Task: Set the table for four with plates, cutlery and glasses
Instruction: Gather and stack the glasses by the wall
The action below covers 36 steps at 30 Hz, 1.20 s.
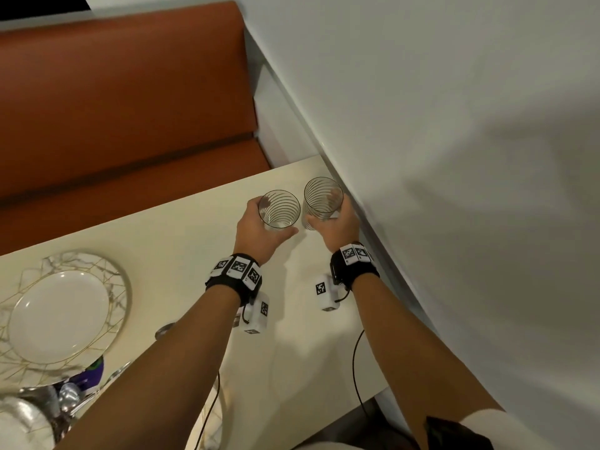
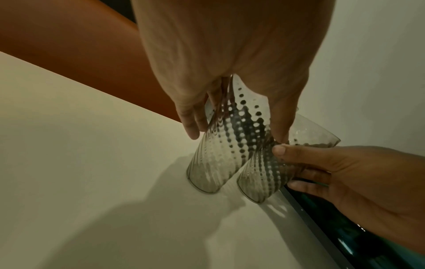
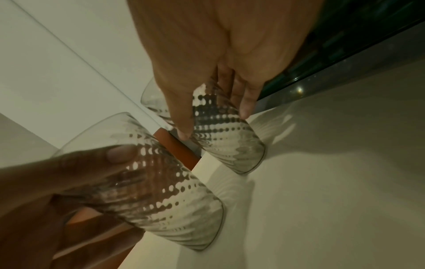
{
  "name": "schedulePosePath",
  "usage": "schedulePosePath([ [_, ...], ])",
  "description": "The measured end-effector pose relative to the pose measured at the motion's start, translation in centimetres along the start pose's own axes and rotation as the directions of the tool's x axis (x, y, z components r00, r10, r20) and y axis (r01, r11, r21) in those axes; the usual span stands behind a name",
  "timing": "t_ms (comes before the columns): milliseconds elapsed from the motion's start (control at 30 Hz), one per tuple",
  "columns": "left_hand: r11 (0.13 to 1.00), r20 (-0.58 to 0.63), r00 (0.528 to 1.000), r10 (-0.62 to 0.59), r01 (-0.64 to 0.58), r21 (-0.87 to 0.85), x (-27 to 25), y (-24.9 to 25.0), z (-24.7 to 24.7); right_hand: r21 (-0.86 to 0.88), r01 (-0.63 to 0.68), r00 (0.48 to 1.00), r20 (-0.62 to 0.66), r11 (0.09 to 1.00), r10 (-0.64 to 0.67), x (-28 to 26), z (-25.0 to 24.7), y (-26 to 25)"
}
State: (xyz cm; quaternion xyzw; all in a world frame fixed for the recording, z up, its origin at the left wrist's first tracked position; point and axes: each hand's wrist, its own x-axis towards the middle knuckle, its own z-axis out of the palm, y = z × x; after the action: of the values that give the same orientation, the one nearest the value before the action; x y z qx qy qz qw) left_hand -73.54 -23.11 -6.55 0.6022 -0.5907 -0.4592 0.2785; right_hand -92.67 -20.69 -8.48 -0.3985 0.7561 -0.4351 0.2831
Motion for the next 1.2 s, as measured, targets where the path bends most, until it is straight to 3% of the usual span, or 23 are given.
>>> schedulePosePath([
  [433,0.998,0.024,0.998,-0.059,0.058,0.040,2.9,1.7,1.1,0.030,-0.001,1.000,0.013,1.000,0.001,3.7,1.5,0.1],
  [667,0.991,0.040,0.991,-0.129,0.127,0.046,2.8,1.5,0.7,-0.108,-0.130,0.990,0.039,0.986,0.135,2.5,0.6,0.9],
  [767,0.988,0.061,0.989,-0.131,0.126,0.085,1.2,0.5,-0.5,-0.171,-0.197,0.979,0.026,0.965,0.204,0.1,0.4,1.8],
  [900,0.990,0.041,0.998,-0.053,0.047,0.132,-2.9,-1.6,-3.1,-0.231,-0.134,0.989,0.033,0.964,0.145,-4.9,1.1,2.2],
  [1067,0.995,-0.023,0.998,-0.063,0.065,0.078,-9.2,-6.0,-9.0,-0.211,0.051,0.988,0.154,0.976,-0.018,-12.4,4.8,-0.5],
  [1200,0.993,-0.106,0.988,-0.108,0.112,0.030,-14.7,-10.6,-15.4,-0.150,0.153,0.941,0.324,0.977,-0.098,-18.4,10.3,-3.9],
])
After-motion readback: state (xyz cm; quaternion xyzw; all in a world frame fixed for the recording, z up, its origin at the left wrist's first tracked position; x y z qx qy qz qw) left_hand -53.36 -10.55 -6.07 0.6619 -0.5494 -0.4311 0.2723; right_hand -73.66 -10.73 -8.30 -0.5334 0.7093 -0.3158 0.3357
